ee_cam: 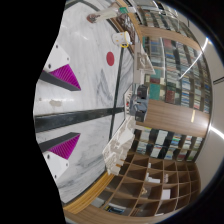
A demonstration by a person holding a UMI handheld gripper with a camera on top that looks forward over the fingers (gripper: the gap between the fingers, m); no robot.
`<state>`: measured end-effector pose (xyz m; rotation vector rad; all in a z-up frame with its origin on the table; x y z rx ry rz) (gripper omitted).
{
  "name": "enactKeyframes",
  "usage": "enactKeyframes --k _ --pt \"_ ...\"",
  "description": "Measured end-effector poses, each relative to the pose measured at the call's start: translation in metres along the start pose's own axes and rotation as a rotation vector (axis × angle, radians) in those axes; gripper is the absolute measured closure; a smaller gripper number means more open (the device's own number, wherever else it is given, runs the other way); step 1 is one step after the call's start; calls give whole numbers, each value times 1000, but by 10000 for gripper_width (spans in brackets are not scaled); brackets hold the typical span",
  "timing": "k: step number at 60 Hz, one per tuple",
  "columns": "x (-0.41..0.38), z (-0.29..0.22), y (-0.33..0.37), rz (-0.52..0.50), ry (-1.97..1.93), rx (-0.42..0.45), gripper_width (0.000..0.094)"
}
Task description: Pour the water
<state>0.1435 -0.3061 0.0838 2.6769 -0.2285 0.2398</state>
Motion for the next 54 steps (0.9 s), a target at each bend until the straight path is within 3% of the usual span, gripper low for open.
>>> enactKeyframes --k 23,39,54 --pt "-49 23 73 -11 43 -26 82" --pt "-205 20 126 -177 26 -2 79" --pt "-345 -5 112 -277 7 46 79"
Point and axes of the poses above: the point between the fingertips, and its own axes, seen from behind it with the camera up: x to the right, z down, y backward, against the way the camera looks, the point moved 1 cm from there along y, backward, against the way the camera looks, and after that the axes turned 2 degrees about z, right-handed, at the moved point
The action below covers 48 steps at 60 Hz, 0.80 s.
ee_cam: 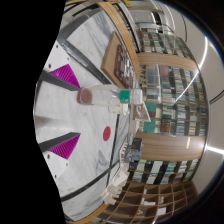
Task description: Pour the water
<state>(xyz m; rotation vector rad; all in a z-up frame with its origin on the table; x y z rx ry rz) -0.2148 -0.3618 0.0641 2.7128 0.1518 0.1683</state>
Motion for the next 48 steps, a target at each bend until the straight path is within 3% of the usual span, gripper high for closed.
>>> enactKeyframes --k 20,24,28,39,48 --pt "-56 -45 -91 3 7 89 116" --pt "-59 -52 -106 18 4 110 195" --pt "-54 -57 -116 50 0 127 375" --pt "-51 -62 -118 53 -39 151 513" --pt "-46 -67 -112 42 -21 150 524"
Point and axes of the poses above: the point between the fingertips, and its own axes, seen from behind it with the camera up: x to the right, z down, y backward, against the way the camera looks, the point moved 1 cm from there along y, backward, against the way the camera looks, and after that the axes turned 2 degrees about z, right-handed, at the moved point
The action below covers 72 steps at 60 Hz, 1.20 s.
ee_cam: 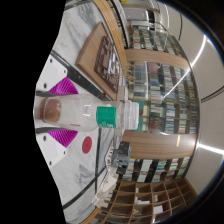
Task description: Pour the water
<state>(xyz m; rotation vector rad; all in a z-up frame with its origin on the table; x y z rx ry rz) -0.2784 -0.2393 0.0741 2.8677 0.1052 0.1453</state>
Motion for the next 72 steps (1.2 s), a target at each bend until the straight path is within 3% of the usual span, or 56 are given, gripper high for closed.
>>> enactKeyframes --k 10,21,30,40,53,63,72 --pt "57 -22 2 98 40 27 524" --pt "182 -56 -23 323 244 42 525" --pt "271 -119 -56 489 567 83 526" --pt "278 -208 -99 609 1032 193 526" --pt "185 -253 -158 590 1667 356 526" --pt "117 -229 -192 518 2032 442 527" --pt "86 -197 -211 471 2178 441 529"
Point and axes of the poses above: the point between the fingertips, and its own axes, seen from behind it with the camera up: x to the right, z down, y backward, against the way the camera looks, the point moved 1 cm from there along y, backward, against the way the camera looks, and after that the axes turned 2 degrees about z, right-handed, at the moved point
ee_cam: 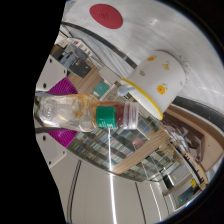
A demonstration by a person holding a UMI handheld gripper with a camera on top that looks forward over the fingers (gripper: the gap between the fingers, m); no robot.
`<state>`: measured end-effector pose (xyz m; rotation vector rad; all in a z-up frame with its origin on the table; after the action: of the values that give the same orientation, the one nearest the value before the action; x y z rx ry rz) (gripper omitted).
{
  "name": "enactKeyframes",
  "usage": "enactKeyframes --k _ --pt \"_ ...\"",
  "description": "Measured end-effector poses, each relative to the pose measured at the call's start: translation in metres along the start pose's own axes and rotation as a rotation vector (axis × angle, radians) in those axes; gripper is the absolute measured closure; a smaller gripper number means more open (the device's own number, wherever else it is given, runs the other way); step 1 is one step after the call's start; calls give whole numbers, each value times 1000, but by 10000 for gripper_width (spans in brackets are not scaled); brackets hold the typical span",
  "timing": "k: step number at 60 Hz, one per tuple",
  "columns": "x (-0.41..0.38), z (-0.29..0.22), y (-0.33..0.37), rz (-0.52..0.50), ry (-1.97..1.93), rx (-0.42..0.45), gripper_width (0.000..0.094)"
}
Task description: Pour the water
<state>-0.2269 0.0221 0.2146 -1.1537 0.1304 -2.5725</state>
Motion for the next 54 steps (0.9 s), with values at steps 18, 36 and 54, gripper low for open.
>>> enactKeyframes --k 18,36,54 --pt "14 17 -7 -10 -190 -46 527" --pt "41 81 17 -122 -1425 -207 523" --pt "-57 6 67 -417 -2032 -263 525"
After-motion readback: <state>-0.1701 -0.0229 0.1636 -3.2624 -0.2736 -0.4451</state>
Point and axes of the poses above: the point between the fingertips, and its own axes, seen from behind it with the camera up: x to the right, z down, y backward, against the way the camera looks, the point moved 1 cm from there along y, backward, against the way the camera looks, and after that the axes turned 2 degrees about z, right-handed, at the moved point
